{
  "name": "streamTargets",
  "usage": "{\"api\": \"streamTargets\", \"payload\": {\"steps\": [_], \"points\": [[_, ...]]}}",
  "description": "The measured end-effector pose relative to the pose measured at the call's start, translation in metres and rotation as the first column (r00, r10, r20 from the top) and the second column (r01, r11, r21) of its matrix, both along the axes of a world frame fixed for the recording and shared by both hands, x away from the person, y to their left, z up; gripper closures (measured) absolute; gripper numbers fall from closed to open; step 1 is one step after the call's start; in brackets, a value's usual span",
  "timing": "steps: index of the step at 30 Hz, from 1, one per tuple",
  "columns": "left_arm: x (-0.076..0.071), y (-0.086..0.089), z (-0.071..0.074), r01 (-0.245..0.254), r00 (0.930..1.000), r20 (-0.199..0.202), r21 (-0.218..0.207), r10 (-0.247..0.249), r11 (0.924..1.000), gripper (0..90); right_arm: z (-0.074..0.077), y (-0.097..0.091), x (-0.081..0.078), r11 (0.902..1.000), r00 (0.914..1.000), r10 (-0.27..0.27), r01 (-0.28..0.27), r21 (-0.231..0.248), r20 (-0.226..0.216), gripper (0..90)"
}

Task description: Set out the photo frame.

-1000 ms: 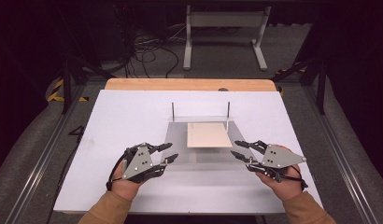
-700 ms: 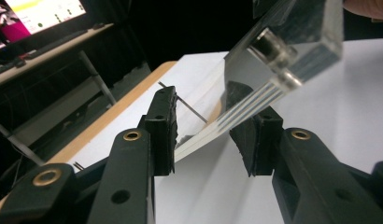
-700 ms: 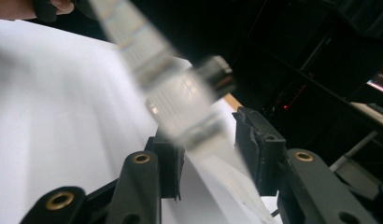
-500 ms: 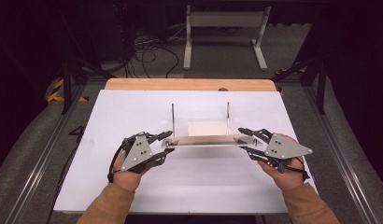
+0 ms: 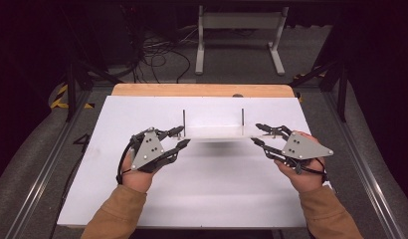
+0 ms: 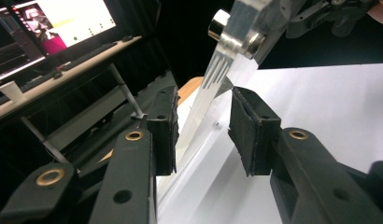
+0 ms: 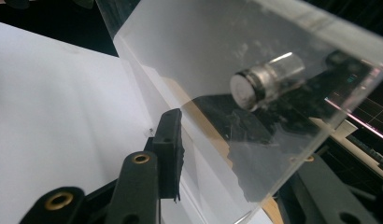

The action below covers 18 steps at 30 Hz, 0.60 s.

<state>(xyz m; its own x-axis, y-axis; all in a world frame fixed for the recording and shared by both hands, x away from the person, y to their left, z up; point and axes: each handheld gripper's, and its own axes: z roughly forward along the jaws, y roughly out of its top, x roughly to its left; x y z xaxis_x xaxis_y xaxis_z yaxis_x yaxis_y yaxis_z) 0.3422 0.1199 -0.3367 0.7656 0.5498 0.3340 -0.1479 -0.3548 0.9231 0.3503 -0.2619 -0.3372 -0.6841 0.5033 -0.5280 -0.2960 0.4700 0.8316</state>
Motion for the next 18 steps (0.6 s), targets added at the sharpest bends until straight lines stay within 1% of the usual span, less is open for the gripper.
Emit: {"api": "streamTargets", "payload": {"steps": [2,3,4,6,11,15,18], "points": [[0.0,-0.001,0.001,-0.006,1.0,0.004,-0.005,0.006,1.0,62.5,0.001,0.001,0.001,1.0,1.0,-0.004,0.004,-0.003,0.006,61.8],[-0.001,-0.001,0.003,-0.014,0.9999,0.007,0.0,0.014,0.9999,62.7,0.002,0.001,0.001,0.9999,0.9999,-0.006,0.006,-0.01,0.01,61.7],[0.0,-0.001,0.004,-0.017,0.9997,0.017,0.003,0.017,0.9998,62.8,0.005,0.002,0.0,0.9993,0.9993,-0.016,0.017,-0.032,0.033,61.7],[0.001,0.001,0.008,-0.021,0.9996,0.02,-0.008,0.021,0.9997,62.8,0.01,0.004,0.0,0.999,0.9994,-0.016,0.017,-0.041,0.03,62.3],[-0.001,0.003,0.021,-0.03,0.9989,0.036,-0.017,0.031,0.9994,62.6,0.021,0.005,0.0,1.0,0.9999,0.002,-0.002,-0.009,0.014,62.7],[-0.005,0.007,0.03,-0.017,0.9987,0.047,-0.043,0.019,0.9989,62.4,0.033,0.005,-0.007,0.9996,0.9996,0.028,-0.028,0.007,0.005,63.8],[-0.009,0.01,0.036,0.001,0.9994,0.035,-0.068,0.001,0.9977,62.1,0.042,0.006,-0.014,0.9983,0.9986,0.053,-0.053,0.023,-0.003,64.5]]}}
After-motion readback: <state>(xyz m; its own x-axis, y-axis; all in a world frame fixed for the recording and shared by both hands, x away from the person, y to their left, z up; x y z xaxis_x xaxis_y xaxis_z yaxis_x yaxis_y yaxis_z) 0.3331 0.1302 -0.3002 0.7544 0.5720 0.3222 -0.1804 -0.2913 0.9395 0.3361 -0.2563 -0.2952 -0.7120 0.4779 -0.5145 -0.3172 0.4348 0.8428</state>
